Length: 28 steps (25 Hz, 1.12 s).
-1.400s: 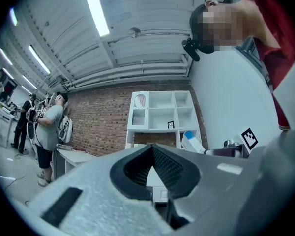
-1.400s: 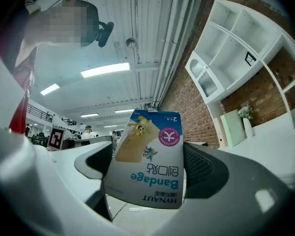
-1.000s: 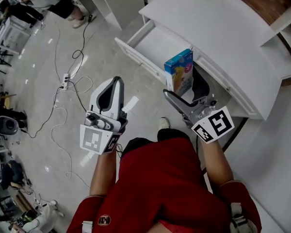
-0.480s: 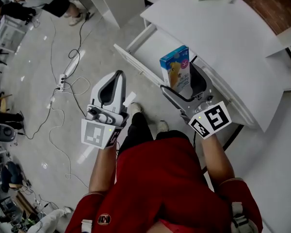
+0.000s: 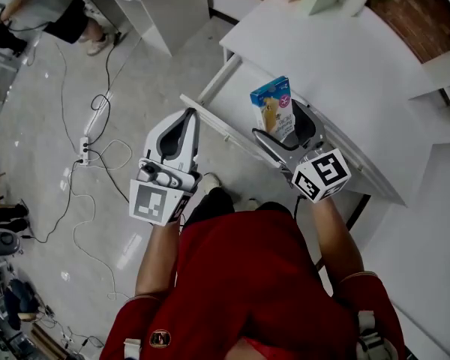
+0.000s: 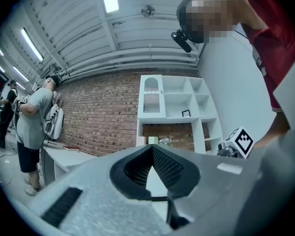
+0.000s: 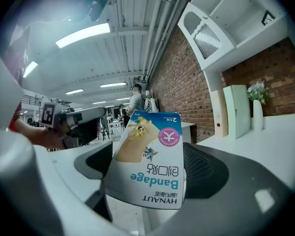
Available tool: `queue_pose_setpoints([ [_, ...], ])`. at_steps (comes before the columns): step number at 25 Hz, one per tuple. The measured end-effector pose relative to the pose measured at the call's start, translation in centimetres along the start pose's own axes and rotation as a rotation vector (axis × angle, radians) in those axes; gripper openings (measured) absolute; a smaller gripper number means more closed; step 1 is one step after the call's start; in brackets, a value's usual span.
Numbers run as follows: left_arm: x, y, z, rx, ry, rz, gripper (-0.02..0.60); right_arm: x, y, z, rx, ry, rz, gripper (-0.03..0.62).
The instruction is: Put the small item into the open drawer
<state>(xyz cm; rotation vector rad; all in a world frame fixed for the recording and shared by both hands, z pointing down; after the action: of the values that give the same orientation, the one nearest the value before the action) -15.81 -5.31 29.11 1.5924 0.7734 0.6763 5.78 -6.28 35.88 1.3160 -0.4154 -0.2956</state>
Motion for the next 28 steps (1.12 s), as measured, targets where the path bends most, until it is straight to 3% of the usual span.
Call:
queue_pose_setpoints([
  [10,-6.5,1.6,0.0,-0.016,0.086,-0.062,0.0,-0.5,3.4,6.7,-0.148,0.071,-0.028,0.459],
  [23,-8.2,4.1,2.9,-0.102,-0.027,-0.058,0.0,3.8,12.4,12.2,-0.375,0.025,0.005,0.457],
  [28,-8.2,5.2,3.3,-0.115,-0.067,-0.051,0.0,4.1,16.1,14.0,-0.468,-0.005,-0.031,0.459],
])
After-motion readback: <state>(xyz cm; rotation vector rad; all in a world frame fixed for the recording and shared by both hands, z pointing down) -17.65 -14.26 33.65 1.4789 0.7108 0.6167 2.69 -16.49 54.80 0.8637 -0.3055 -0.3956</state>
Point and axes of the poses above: the fingertips, and each gripper's own axes: z forward along the fingers, x to its right, y out of its underside, the point moved 6 cm from there along -z, backward along the fingers, and after that the axes turned 14 degrees about y, right-handed, at the moved point
